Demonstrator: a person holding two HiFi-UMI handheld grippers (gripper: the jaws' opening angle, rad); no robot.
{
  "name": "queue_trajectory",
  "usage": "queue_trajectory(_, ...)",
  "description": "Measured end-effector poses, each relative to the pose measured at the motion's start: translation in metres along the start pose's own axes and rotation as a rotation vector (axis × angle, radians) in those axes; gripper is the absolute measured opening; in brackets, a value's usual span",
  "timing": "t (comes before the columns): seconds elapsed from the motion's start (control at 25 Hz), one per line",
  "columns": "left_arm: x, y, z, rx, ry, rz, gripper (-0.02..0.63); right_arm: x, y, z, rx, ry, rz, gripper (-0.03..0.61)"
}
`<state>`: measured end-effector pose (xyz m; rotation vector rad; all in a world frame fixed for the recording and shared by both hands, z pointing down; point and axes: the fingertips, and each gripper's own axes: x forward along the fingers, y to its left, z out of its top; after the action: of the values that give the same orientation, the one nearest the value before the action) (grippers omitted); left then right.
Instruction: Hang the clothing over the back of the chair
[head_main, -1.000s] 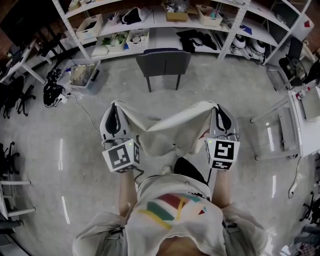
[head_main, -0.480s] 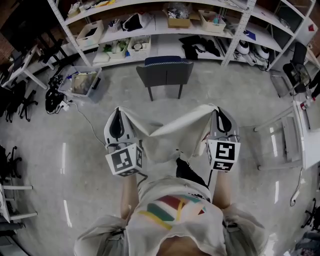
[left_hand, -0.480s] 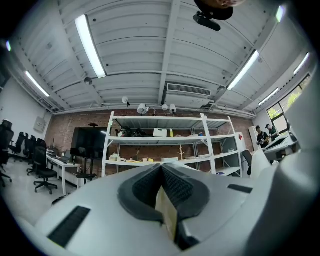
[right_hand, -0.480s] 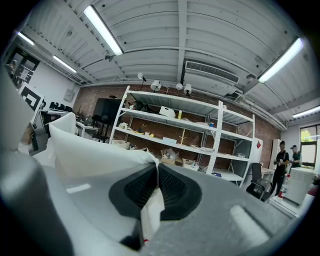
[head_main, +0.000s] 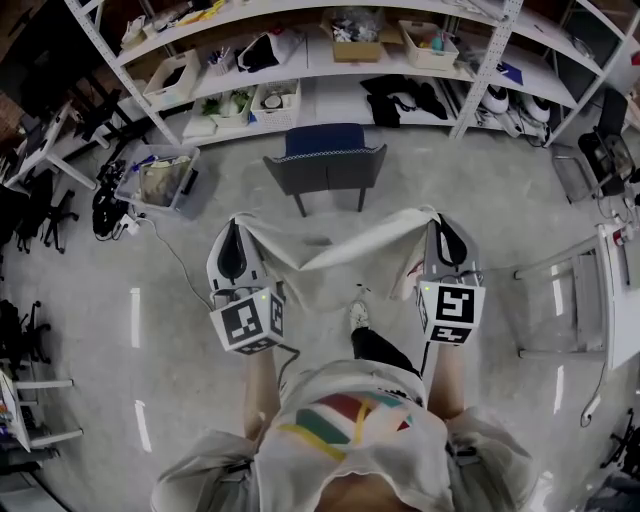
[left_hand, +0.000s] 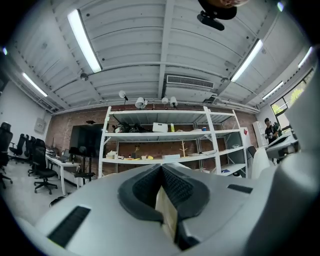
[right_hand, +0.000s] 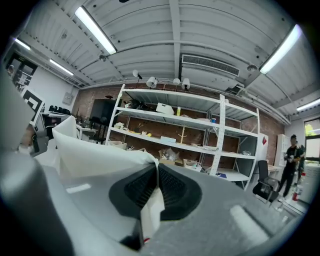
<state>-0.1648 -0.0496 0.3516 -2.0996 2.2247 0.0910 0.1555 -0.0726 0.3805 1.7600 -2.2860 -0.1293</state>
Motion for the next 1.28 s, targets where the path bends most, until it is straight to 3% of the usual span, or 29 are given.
queue_trajectory(0.56, 0.132, -0.024, 0.004, 0.032, -0.032, 0.059, 0.013, 0.127, -0.046, 0.009, -0.011, -0.006, 0.097, 0.011)
queue_trajectory(0.96, 0.184, -0.017, 0.020, 0.017, -0.059, 0.029, 0.013, 0.164, -0.049, 0.040, -0.037, -0.034, 0.082, 0.011)
queue_trajectory(1.28, 0.201, -0.015, 0.034, 0.011, -0.100, -0.004, 0.013, 0.172, -0.061, 0.052, -0.039, -0.056, 0.016, 0.011)
